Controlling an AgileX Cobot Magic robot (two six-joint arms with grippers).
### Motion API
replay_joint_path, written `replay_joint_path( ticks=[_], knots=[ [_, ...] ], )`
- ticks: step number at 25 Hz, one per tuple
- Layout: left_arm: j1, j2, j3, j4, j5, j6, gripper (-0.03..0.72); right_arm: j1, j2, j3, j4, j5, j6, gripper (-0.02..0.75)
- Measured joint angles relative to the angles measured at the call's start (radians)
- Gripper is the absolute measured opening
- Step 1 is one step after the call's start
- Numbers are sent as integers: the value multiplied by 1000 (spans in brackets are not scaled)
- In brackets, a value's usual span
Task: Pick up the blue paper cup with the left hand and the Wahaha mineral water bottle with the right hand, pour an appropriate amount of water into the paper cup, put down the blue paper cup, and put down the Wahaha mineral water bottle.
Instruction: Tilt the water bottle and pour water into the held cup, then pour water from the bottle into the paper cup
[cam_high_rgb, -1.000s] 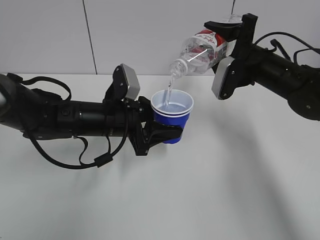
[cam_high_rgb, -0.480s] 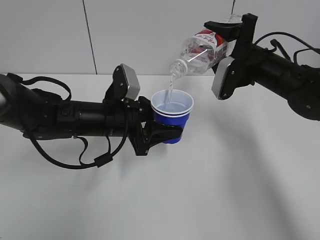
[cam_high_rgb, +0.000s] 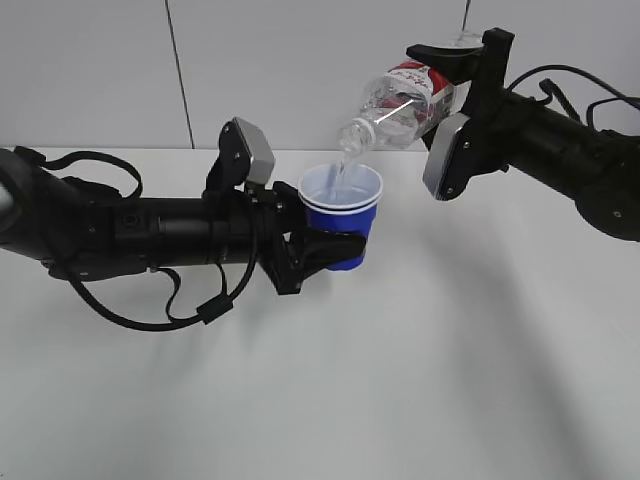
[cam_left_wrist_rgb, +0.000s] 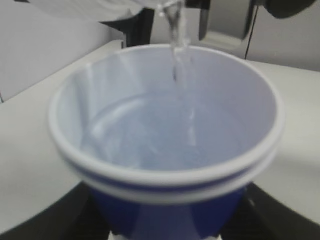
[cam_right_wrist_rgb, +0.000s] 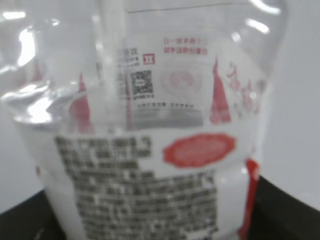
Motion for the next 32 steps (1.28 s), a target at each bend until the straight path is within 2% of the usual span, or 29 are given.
replay_joint_path(
  ticks=[1, 4, 13, 19, 26, 32],
  knots=[
    [0, 0, 0, -44, -12, 0, 438, 0, 0, 0, -2, 0, 19, 486],
    [0, 3, 0, -77, -23, 0, 438, 0, 0, 0, -1, 0, 60, 486],
    [0, 5, 0, -48, -30, 24, 438, 0, 0, 0, 44, 0, 140, 486],
    [0, 5, 0, -48, -31, 25, 438, 0, 0, 0, 106, -2, 448, 486],
    [0, 5, 0, -94, -13, 39, 438, 0, 0, 0, 280, -7, 864, 486],
    [12, 5, 0, -147, -13, 41, 438, 0, 0, 0, 299, 26, 1081, 486]
  ],
)
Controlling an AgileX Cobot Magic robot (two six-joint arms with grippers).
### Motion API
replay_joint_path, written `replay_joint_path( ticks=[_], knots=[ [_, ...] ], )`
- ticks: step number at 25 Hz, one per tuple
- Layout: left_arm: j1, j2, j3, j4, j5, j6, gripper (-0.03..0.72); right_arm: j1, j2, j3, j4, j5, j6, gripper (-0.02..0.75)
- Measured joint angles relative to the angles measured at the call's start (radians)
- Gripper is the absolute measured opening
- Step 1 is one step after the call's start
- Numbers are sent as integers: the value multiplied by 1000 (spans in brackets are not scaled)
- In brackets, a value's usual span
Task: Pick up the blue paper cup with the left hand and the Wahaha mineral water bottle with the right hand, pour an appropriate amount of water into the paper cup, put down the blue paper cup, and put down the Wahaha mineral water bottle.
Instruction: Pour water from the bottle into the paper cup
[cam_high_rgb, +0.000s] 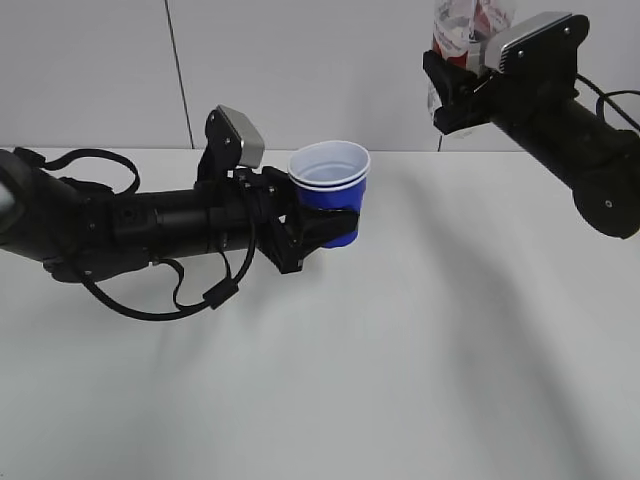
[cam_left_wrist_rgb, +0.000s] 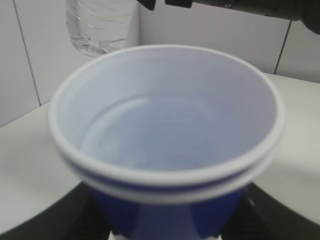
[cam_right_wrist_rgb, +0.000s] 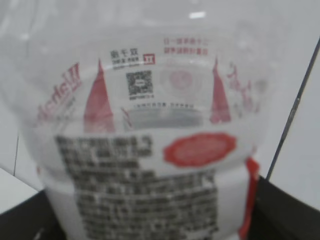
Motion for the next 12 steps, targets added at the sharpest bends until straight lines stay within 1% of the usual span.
replay_joint_path(
  ticks=[4, 8, 12],
  knots=[
    [28, 0, 0, -6, 0, 0, 438, 0, 0, 0, 22, 51, 67, 486],
    [67, 0, 0, -24, -19, 2, 438, 0, -4, 0, 53, 102, 92, 486],
    [104, 0, 0, -41, -15, 44, 438, 0, -30, 38, 93, 129, 92, 486]
  ],
)
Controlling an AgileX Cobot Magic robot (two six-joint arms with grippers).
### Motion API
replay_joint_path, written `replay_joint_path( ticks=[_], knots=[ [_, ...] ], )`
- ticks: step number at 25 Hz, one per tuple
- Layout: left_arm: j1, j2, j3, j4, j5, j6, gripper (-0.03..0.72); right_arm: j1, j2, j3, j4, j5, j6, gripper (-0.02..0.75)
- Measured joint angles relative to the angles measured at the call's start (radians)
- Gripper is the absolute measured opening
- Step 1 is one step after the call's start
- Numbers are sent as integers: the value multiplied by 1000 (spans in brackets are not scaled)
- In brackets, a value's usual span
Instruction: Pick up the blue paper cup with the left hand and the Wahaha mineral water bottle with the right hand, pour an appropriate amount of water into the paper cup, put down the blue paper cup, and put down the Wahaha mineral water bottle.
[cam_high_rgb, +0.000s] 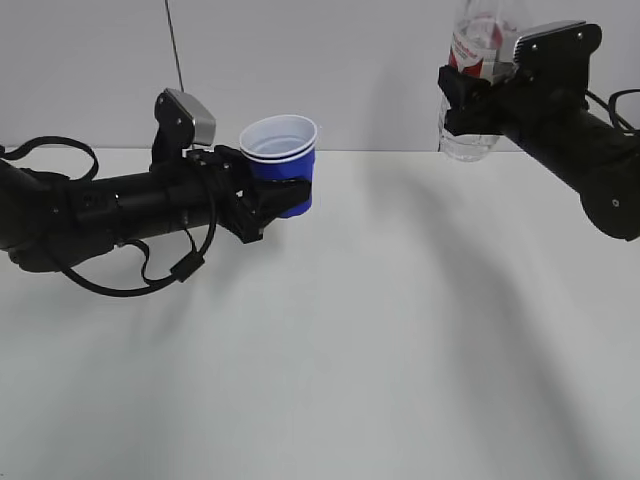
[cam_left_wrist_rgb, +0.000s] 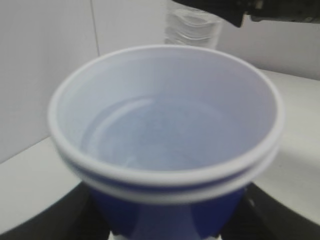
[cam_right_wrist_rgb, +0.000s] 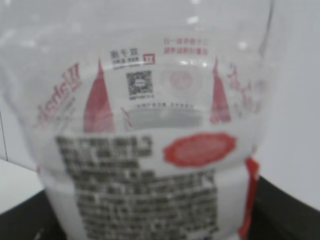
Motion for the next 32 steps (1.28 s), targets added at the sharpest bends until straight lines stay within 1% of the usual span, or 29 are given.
replay_joint_path(
  ticks=[4, 7, 12, 15, 18, 23, 25, 32],
  knots=[
    [23, 0, 0, -59, 57, 58, 438, 0, -27, 54, 19, 1, 0, 486],
    [28, 1, 0, -140, 88, 105, 438, 0, -44, 102, 25, 2, 0, 486],
    [28, 1, 28, -375, 92, 246, 438, 0, -86, 178, 61, 3, 0, 486],
    [28, 1, 51, -496, 92, 300, 438, 0, -111, 211, 73, 3, 0, 486],
    [28, 1, 78, -580, 81, 351, 438, 0, -133, 242, 75, 3, 0, 486],
    [28, 1, 140, -717, 0, 419, 438, 0, -146, 278, 77, 3, 0, 486],
    [28, 1, 158, -763, -4, 428, 438, 0, -146, 291, 77, 3, 0, 486],
    [28, 5, 194, -843, -8, 461, 438, 0, -147, 332, 77, 3, 0, 486]
  ],
)
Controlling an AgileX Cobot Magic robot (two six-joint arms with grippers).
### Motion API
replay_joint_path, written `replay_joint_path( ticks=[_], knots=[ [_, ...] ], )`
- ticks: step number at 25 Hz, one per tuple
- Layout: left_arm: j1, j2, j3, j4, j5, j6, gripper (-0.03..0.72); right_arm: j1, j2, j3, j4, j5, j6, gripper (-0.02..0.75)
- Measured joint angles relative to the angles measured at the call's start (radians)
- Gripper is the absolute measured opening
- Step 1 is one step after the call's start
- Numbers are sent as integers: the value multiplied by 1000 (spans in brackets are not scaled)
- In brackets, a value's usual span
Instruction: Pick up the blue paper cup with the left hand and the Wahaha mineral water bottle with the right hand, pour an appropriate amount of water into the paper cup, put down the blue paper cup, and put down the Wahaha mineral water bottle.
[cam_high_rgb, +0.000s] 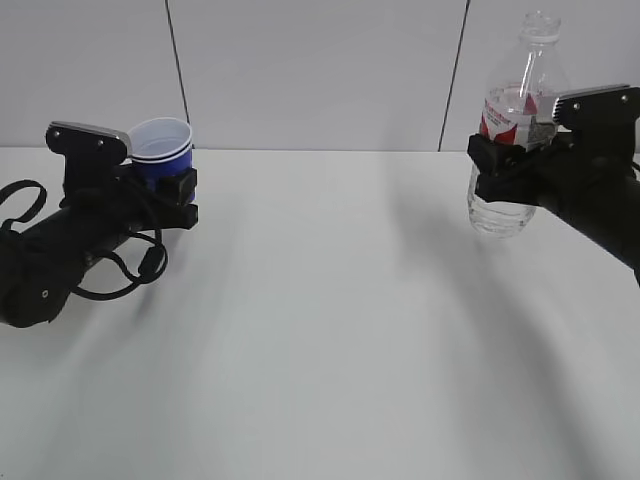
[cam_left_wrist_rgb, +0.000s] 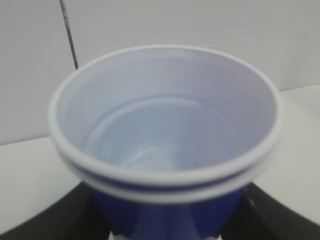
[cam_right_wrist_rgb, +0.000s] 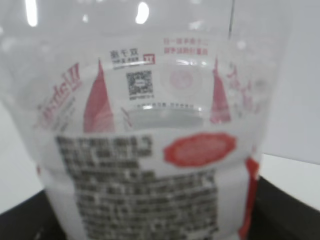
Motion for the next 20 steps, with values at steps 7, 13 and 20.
replay_joint_path(
  ticks=[7, 13, 20],
  knots=[
    [0, 103, 0, -47, -85, 25, 438, 0, 0, 13, 0, -9, 5, 486],
    [0, 200, -2, -63, -114, 31, 438, 0, 0, 13, 0, -9, 0, 486],
    [0, 224, -8, -72, -148, 31, 438, 0, 0, 15, -13, -9, 0, 486]
  ],
)
